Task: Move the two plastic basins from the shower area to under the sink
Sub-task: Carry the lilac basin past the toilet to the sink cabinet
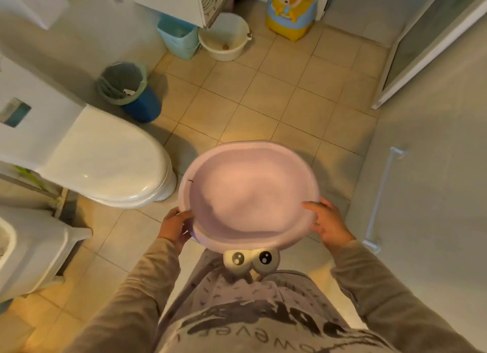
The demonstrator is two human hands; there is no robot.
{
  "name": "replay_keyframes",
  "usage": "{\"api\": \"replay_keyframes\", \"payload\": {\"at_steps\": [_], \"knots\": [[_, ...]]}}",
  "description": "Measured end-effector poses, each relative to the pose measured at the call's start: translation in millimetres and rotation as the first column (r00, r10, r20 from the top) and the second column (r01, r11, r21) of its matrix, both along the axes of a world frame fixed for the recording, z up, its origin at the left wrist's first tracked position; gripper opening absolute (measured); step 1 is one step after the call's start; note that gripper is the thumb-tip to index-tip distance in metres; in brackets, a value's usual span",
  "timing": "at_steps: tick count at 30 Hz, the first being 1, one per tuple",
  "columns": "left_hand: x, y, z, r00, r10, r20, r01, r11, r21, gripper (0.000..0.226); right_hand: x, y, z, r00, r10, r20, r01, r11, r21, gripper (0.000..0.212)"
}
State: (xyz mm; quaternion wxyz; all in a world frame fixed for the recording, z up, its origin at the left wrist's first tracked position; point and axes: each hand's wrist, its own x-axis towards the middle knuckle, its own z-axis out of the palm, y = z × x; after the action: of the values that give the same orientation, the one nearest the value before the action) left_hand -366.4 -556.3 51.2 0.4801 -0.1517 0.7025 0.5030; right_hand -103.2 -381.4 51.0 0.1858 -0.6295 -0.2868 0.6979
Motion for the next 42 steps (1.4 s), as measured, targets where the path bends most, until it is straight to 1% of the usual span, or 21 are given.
{"api": "replay_keyframes", "payload": {"at_steps": [3,4,7,12,17,24,28,34,38,42], "knots": [[-17.5,51.6,-0.2,0.998,-0.070,0.002,0.070,0.998,0.001,0.027,-5.6,35.2,-4.5,0.999,-0.051,0.010,0.051,0.999,0.000,0.036],[-25.0,71.0,-1.1,0.995,-0.099,0.004,0.099,0.995,0.005,0.027,-8.9,48.6,-6.5,0.997,-0.071,0.012,0.071,0.997,0.004,0.035],[-47.2,131.6,-3.3,0.986,-0.168,0.004,0.168,0.986,0.010,0.026,-20.2,87.8,-8.8,0.994,-0.104,0.014,0.104,0.995,0.003,0.017],[-79.7,230.6,6.4,0.956,-0.292,-0.003,0.292,0.956,0.028,0.022,-38.2,154.8,-5.5,0.979,-0.205,0.022,0.205,0.979,-0.017,0.015],[-104.2,315.2,16.5,0.919,-0.395,0.002,0.395,0.918,0.044,0.025,-50.7,213.0,2.9,0.957,-0.289,0.017,0.290,0.957,-0.001,0.020],[-112.4,422.6,17.3,0.884,-0.467,-0.031,0.468,0.883,0.035,0.043,-54.9,300.0,0.2,0.944,-0.329,-0.008,0.329,0.944,0.001,0.031],[-109.7,476.1,9.2,0.902,-0.429,-0.043,0.430,0.902,0.025,0.048,-56.7,370.4,-7.3,0.954,-0.298,-0.029,0.298,0.954,-0.005,0.033],[-102.6,547.9,6.9,0.961,-0.277,-0.012,0.277,0.961,0.001,0.050,-64.4,488.4,-4.5,0.983,-0.184,-0.008,0.184,0.983,-0.003,0.045],[-106.7,594.8,7.1,0.981,-0.189,-0.041,0.190,0.982,0.008,0.048,-79.4,563.8,0.0,0.999,-0.051,0.001,0.051,0.998,0.026,0.040],[-116.8,632.9,0.6,0.993,-0.117,-0.012,0.118,0.993,0.007,0.046,-95.7,625.7,0.0,0.999,0.036,-0.025,-0.035,0.998,0.044,0.036]]}}
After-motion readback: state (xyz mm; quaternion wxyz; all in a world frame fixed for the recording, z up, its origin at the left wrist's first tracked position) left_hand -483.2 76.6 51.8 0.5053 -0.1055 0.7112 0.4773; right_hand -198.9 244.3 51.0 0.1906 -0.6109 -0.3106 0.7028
